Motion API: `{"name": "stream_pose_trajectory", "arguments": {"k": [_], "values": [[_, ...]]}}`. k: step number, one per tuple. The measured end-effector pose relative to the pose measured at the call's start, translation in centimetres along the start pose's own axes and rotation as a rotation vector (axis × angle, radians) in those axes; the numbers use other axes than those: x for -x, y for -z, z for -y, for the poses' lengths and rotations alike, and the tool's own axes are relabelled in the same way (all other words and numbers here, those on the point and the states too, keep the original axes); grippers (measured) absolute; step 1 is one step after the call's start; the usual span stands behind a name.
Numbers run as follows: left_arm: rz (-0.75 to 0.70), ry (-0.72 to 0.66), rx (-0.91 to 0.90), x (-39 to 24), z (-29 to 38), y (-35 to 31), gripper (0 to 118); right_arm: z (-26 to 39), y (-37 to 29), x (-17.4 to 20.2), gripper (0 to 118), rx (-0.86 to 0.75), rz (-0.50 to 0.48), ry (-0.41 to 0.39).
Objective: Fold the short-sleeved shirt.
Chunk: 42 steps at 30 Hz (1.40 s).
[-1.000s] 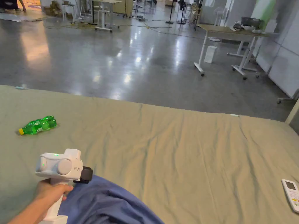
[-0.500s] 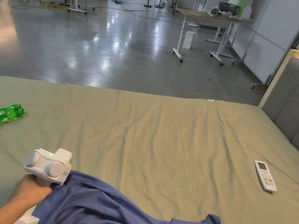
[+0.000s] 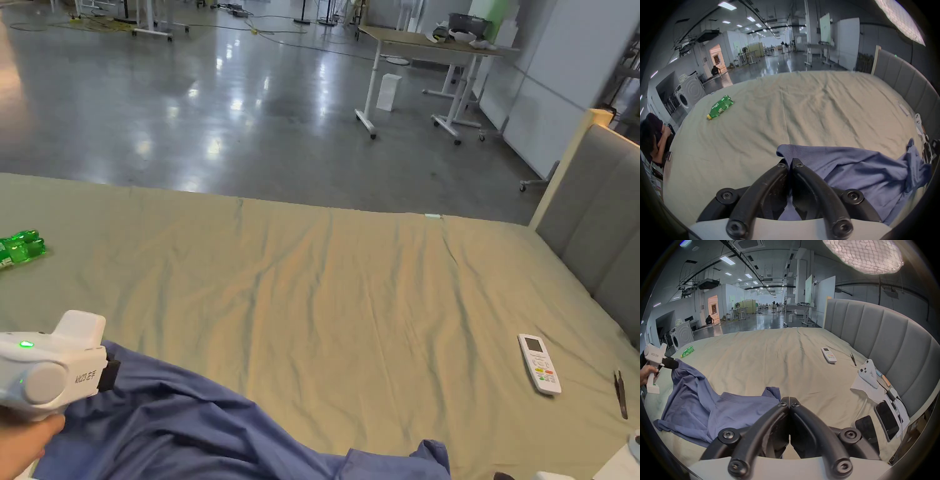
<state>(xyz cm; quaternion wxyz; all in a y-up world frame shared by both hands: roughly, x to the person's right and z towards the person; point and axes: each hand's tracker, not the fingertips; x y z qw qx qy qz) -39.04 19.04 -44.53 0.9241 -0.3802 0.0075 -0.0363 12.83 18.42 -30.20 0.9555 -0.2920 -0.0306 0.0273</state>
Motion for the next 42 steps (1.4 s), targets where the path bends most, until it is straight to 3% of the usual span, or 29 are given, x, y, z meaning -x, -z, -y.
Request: {"name": "stream_pose_trajectory", "arguments": {"k": [4,7,12,15,16,20,23,26,27,28,33,38,42], "values": [[-0.002,-0.004,-0.043,-0.5,2.0,-3.8,4,-1.7,2.1,-0.1,3,0.047,-0.042,-0.014],[0.000,-0.024,-0.065,-0.7,3.4,-5.9,4,-2.8,4.5,-0.1,28,0.107,-0.061,-0.015],[0.008,-0.059,-0.077,-0.8,5.3,-7.9,4,-4.2,8.6,0.8,41,0.247,-0.125,-0.031],[0.009,-0.067,-0.072,-0.5,6.3,-8.7,4,-4.0,12.2,0.8,63,0.333,-0.129,-0.036],[0.011,-0.069,-0.068,-0.7,6.6,-8.9,4,-3.9,13.2,1.0,63,0.354,-0.127,-0.019],[0.009,-0.077,-0.060,-0.8,7.5,-9.7,4,-3.3,14.6,1.9,63,0.453,-0.156,-0.011],[0.009,-0.079,-0.053,-0.9,7.8,-9.9,4,-2.1,16.5,2.6,62,0.494,-0.157,-0.074],[0.005,-0.077,-0.050,-1.0,7.9,-10.1,4,-2.1,15.5,2.9,40,0.471,-0.163,-0.024],[0.006,-0.078,-0.050,-0.9,7.9,-10.2,4,-2.2,15.4,2.9,18,0.458,-0.162,-0.005],[0.005,-0.078,-0.051,-1.1,7.9,-10.4,4,-2.5,15.2,2.9,10,0.450,-0.174,0.003],[0.002,-0.079,-0.068,-0.7,7.2,-10.9,4,-3.8,13.9,3.1,9,0.359,-0.190,-0.032],[-0.023,-0.100,-0.142,0.4,5.6,-13.0,4,-7.1,9.8,2.6,8,0.203,-0.221,0.041],[-0.050,-0.107,-0.221,2.3,3.2,-15.9,4,-10.7,7.1,2.5,8,0.072,-0.265,0.049]]}}
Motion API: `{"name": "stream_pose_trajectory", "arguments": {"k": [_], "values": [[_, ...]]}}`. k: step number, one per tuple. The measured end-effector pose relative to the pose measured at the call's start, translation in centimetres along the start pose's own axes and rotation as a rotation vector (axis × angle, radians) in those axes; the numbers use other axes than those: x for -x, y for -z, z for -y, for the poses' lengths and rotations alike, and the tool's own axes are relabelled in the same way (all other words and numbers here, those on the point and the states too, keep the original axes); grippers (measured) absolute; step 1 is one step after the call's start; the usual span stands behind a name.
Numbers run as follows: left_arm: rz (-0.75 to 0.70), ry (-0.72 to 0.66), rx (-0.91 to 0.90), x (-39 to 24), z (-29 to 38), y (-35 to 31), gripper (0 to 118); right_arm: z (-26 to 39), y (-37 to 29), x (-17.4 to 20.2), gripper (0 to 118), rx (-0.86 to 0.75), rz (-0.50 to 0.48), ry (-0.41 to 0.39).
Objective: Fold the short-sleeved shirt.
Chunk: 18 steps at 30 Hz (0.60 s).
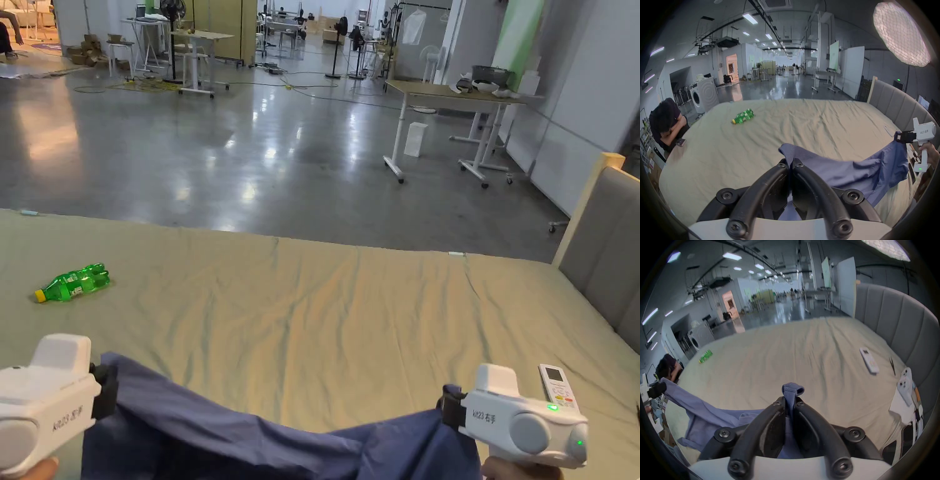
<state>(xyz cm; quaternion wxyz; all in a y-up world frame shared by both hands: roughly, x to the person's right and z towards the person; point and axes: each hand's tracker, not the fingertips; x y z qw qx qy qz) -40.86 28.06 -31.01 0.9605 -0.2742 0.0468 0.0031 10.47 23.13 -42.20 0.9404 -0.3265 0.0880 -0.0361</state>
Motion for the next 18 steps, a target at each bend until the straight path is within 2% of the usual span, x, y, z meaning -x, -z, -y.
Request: {"name": "stream_pose_trajectory", "arguments": {"k": [5,9,15,17,18], "values": [[-0.034,-0.028,-0.117,2.9,-4.9,-3.5,4,-5.3,-6.7,3.6,8,-0.183,-0.020,-0.106],[-0.068,-0.025,-0.204,5.1,-9.0,-6.5,4,-9.1,-10.2,5.0,8,-0.321,-0.006,-0.153],[-0.112,-0.024,-0.319,7.4,-14.9,-10.2,4,-14.4,-14.6,6.2,8,-0.454,0.041,-0.177],[-0.116,-0.025,-0.348,7.8,-16.5,-11.1,4,-16.0,-16.1,6.6,8,-0.493,0.069,-0.218],[-0.120,-0.025,-0.357,8.0,-17.2,-11.3,4,-16.6,-16.7,6.7,8,-0.514,0.065,-0.203]]}}
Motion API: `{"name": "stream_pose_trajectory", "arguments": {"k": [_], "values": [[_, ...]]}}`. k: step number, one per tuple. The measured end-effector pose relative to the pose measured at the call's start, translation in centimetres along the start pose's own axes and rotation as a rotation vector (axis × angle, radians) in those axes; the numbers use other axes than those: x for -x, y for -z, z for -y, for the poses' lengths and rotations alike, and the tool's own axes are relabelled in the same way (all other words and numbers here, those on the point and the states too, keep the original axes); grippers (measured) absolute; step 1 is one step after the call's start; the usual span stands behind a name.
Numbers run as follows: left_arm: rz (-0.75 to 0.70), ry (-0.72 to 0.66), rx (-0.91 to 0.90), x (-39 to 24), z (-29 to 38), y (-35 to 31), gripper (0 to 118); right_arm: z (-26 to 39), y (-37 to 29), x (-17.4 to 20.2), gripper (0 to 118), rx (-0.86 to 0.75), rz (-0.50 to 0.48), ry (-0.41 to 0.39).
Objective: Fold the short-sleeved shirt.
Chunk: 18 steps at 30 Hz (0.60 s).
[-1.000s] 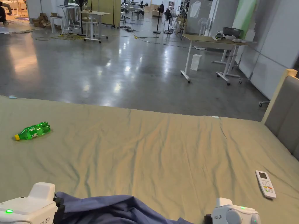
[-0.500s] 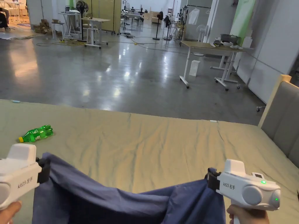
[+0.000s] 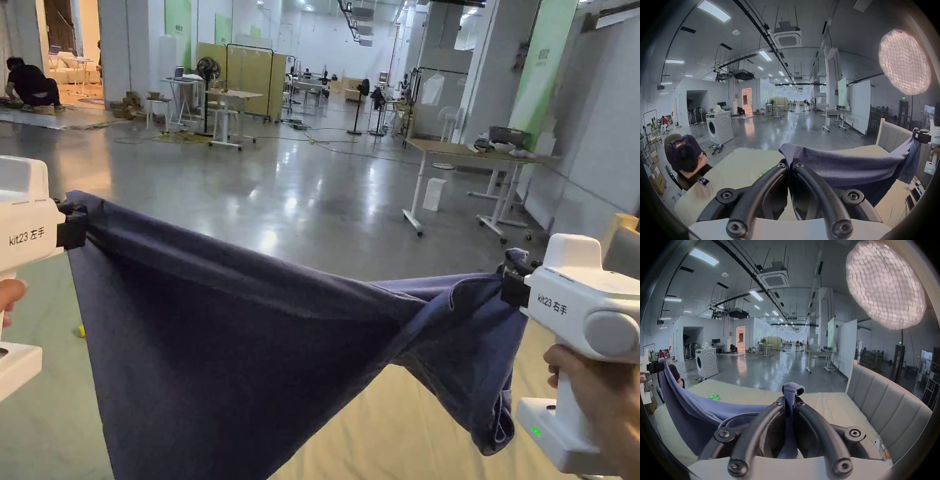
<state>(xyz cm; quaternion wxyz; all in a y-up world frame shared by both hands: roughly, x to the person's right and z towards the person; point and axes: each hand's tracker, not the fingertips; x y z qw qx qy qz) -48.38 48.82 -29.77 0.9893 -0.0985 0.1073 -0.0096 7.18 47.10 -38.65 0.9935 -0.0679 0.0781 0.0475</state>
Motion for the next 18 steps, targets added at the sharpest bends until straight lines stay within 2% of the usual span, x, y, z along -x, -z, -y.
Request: {"name": "stream_pose_trajectory", "arguments": {"k": [11,17,18], "values": [[-0.015,0.011,-0.041,-0.3,-4.7,1.3,4,-5.1,1.1,-0.4,8,-0.065,0.031,-0.007],[-0.023,0.016,-0.015,-0.9,-5.6,4.4,4,-5.0,4.9,-1.2,8,0.011,0.057,0.018],[-0.027,0.021,-0.012,-1.1,-5.7,5.0,4,-5.0,5.0,-1.0,8,0.010,0.051,0.003]]}}
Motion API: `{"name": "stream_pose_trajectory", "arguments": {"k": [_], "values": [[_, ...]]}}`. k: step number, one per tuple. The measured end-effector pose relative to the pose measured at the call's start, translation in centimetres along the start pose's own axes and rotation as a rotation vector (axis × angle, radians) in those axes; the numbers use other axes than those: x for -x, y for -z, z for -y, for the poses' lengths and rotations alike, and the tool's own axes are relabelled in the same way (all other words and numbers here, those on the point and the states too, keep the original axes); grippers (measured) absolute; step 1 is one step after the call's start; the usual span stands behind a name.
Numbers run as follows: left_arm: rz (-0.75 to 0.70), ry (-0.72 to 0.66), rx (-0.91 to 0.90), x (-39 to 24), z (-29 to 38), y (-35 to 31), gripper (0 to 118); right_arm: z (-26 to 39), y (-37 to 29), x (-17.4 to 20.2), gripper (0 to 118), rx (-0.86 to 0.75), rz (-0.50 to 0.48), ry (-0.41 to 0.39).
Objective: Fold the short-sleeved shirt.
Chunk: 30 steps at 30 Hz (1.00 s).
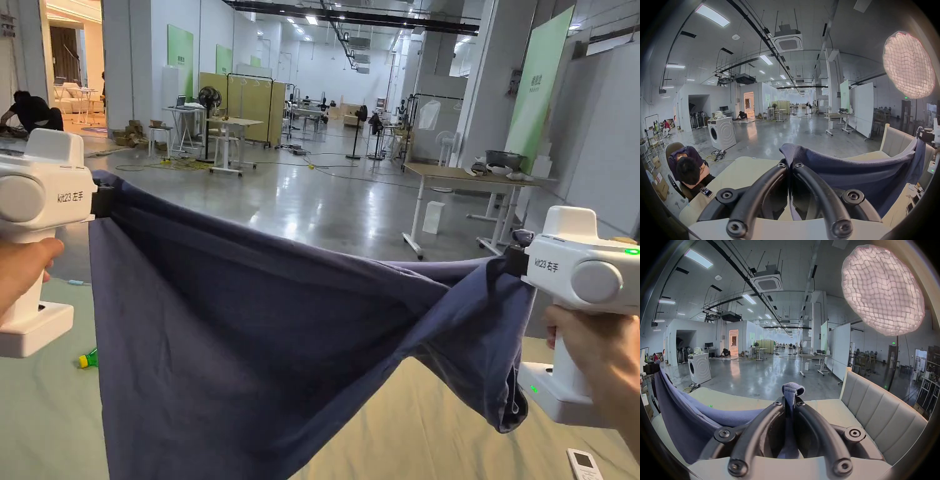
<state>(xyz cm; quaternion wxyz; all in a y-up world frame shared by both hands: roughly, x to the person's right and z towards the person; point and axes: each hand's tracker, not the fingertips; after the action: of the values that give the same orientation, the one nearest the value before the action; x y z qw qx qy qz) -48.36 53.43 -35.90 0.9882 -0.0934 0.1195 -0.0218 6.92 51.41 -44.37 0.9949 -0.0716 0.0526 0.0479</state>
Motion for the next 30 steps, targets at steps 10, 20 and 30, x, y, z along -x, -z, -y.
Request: {"name": "stream_pose_trajectory", "arguments": {"k": [10,20,30], "values": [[0.001,0.022,0.054,-2.5,2.5,2.7,4,4.2,4.6,0.9,8,0.069,-0.012,-0.010],[0.036,-0.008,0.202,-2.9,14.1,3.3,4,15.7,4.7,2.0,8,0.217,-0.051,-0.045],[0.059,-0.110,0.353,-1.5,28.6,-5.3,4,28.0,-4.4,3.2,8,0.327,-0.075,-0.099]]}}
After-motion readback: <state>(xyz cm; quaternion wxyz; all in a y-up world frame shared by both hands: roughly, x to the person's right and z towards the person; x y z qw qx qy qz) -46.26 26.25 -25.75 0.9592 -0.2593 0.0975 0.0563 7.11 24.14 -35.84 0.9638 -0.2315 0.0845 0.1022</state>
